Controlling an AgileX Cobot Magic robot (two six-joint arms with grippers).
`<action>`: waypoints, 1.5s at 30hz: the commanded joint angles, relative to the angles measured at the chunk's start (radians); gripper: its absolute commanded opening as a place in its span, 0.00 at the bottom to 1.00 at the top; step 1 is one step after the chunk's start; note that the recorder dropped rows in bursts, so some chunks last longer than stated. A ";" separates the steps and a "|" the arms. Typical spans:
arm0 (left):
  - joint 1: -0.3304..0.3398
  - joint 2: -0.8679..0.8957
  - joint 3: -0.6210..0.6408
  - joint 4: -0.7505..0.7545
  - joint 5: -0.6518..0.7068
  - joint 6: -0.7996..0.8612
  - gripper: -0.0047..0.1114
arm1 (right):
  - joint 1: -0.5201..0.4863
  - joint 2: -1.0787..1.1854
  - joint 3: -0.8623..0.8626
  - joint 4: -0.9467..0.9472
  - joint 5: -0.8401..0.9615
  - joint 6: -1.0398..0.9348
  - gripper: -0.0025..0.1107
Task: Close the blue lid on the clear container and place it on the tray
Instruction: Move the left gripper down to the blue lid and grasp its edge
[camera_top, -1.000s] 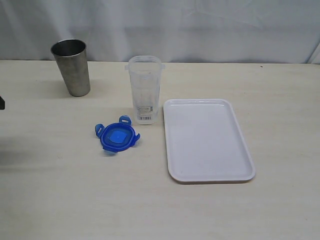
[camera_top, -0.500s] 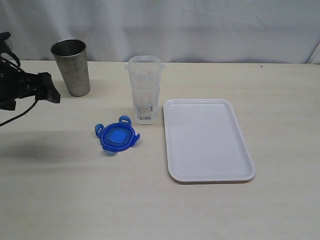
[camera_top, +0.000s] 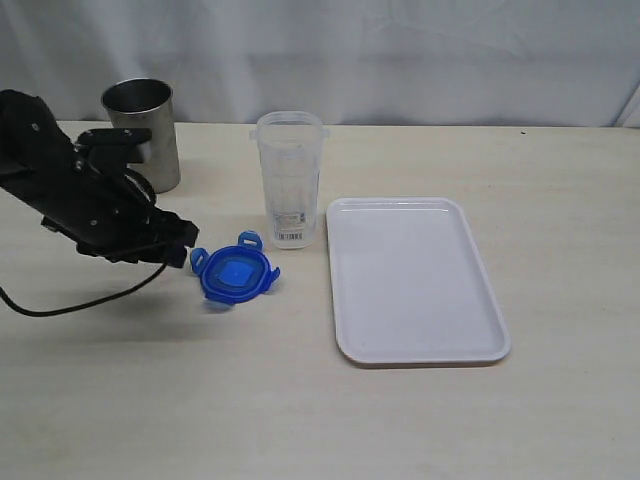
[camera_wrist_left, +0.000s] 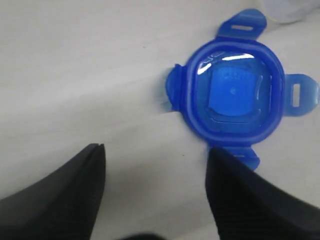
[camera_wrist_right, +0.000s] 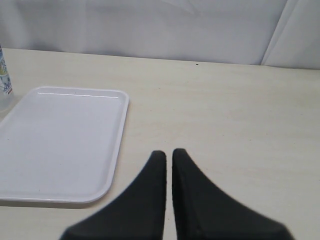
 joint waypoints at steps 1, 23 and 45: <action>-0.031 0.041 -0.007 -0.033 -0.080 0.018 0.52 | -0.007 -0.004 0.003 -0.005 -0.001 -0.001 0.06; -0.054 0.147 -0.007 -0.138 -0.217 0.111 0.51 | -0.007 -0.004 0.003 -0.005 -0.001 -0.001 0.06; -0.107 0.159 -0.018 -0.270 -0.336 0.132 0.30 | -0.007 -0.004 0.003 -0.005 -0.001 -0.001 0.06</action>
